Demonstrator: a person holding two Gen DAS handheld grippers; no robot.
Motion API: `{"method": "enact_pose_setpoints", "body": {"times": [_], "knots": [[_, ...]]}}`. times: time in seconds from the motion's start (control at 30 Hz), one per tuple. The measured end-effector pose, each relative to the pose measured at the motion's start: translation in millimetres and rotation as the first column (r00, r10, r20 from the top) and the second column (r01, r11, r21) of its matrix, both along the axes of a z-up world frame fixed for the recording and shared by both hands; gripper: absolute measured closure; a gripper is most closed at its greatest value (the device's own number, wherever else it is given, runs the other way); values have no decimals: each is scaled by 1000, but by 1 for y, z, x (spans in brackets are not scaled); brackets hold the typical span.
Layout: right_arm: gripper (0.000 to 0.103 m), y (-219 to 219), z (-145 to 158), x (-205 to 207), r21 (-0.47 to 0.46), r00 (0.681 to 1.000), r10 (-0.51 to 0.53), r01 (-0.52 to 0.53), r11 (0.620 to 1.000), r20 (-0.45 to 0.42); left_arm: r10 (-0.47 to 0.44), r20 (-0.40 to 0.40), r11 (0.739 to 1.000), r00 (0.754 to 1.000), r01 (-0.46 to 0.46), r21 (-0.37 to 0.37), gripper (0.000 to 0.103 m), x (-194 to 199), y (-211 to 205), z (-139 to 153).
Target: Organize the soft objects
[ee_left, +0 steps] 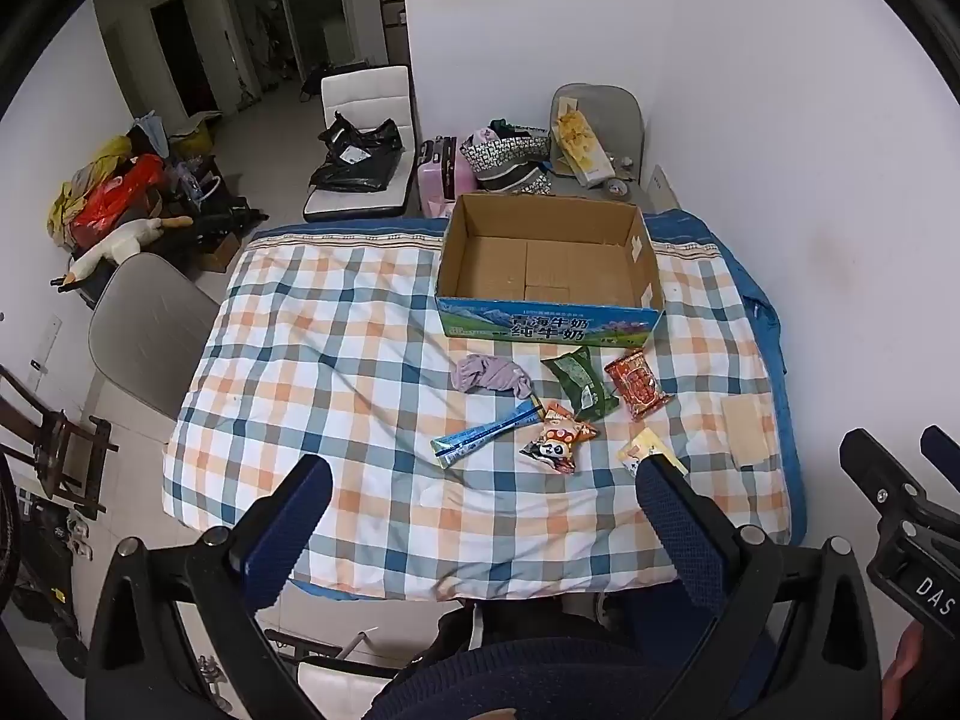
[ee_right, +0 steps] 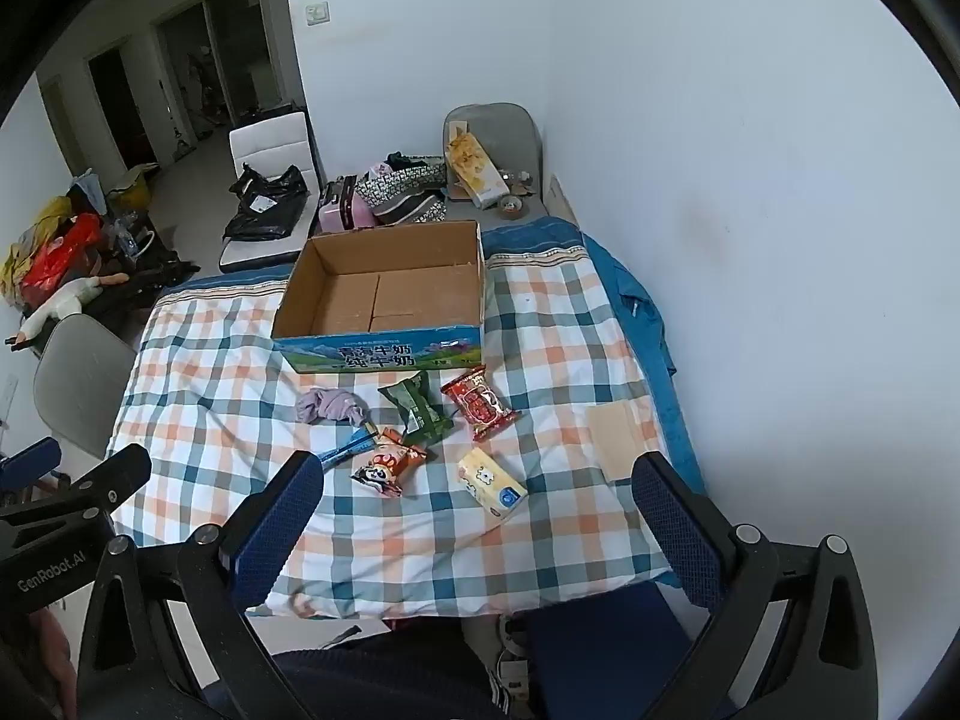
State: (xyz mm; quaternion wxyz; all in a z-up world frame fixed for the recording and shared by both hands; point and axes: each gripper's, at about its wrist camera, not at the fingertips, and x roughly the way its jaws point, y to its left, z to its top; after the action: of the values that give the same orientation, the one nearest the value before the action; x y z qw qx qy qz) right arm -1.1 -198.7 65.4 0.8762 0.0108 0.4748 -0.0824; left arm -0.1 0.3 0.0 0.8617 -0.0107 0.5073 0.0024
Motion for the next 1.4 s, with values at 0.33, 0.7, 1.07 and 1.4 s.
{"method": "enact_pose_setpoints", "body": {"times": [0.33,0.7,1.07,1.4], "knots": [[0,0,-3,-1,-3,1000,-2,2,1000,-9,-3,-24,1000,1000,3,-8,0,-2,0,-5],[0,0,0,0,-3,1000,-5,5,1000,-9,-7,-27,1000,1000,7,-2,0,-2,2,-7],[0,-1,-1,0,1,1000,-4,4,1000,-13,-9,-29,1000,1000,9,0,0,-1,1,-6],[0,0,-2,1,-1,1000,-6,6,1000,-13,-9,-28,1000,1000,9,3,0,0,1,-6]]}}
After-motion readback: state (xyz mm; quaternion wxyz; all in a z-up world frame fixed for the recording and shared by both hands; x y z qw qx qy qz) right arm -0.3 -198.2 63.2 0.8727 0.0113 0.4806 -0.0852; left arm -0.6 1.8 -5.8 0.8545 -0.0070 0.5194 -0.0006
